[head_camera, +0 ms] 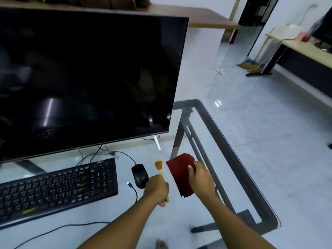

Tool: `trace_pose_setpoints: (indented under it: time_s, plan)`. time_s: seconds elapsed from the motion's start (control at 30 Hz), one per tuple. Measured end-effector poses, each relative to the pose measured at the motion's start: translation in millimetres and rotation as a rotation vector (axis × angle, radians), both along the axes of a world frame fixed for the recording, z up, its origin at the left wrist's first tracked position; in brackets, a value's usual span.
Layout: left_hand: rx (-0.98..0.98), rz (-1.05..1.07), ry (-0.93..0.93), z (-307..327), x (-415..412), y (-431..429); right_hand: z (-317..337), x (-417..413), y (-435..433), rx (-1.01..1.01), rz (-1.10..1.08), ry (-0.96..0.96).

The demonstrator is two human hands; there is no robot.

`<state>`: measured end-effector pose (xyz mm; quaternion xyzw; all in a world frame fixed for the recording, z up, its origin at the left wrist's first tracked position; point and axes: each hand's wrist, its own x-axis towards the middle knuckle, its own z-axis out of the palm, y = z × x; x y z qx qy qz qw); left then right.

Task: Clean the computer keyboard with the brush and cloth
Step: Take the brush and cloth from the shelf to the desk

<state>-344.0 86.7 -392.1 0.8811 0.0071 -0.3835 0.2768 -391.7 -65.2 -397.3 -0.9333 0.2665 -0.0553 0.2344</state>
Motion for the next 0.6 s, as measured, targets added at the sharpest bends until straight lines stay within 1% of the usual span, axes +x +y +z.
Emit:
trace_pose_setpoints:
  time_s: [0.13,0.23,0.3,0.37,0.4,0.43,0.5,0.53,0.6]
  plan:
    - [0.029,-0.019,0.023,-11.4,-0.5,3.1,-12.3,3.8,-15.4,-0.032,-0.050,0.062]
    - [-0.032,0.078,0.065,-13.5,2.1,3.6,-21.7,8.0,-22.2,-0.027,-0.042,0.173]
    - [-0.037,0.087,0.092,-11.3,4.4,3.9,-25.4,11.4,-25.6,-0.026,-0.062,0.229]
    - [-0.035,0.065,0.099,-9.3,7.8,5.4,-25.4,15.9,-25.6,-0.116,-0.091,0.243]
    - [-0.032,0.055,0.099,-8.5,9.4,5.8,-22.2,17.8,-22.9,-0.180,-0.084,0.214]
    - [-0.029,0.046,0.096,-8.4,11.8,6.7,-17.8,19.6,-18.2,-0.222,-0.057,0.154]
    - [-0.011,0.031,0.072,-6.1,17.5,9.4,-9.5,22.6,-1.6,-0.220,0.067,0.034]
    - [-0.001,0.021,0.046,-3.3,21.0,12.4,-6.0,23.2,10.1,-0.182,0.153,0.033]
    - [-0.004,-0.021,-0.026,3.6,29.4,22.1,-6.0,23.2,36.6,-0.067,0.284,0.184]
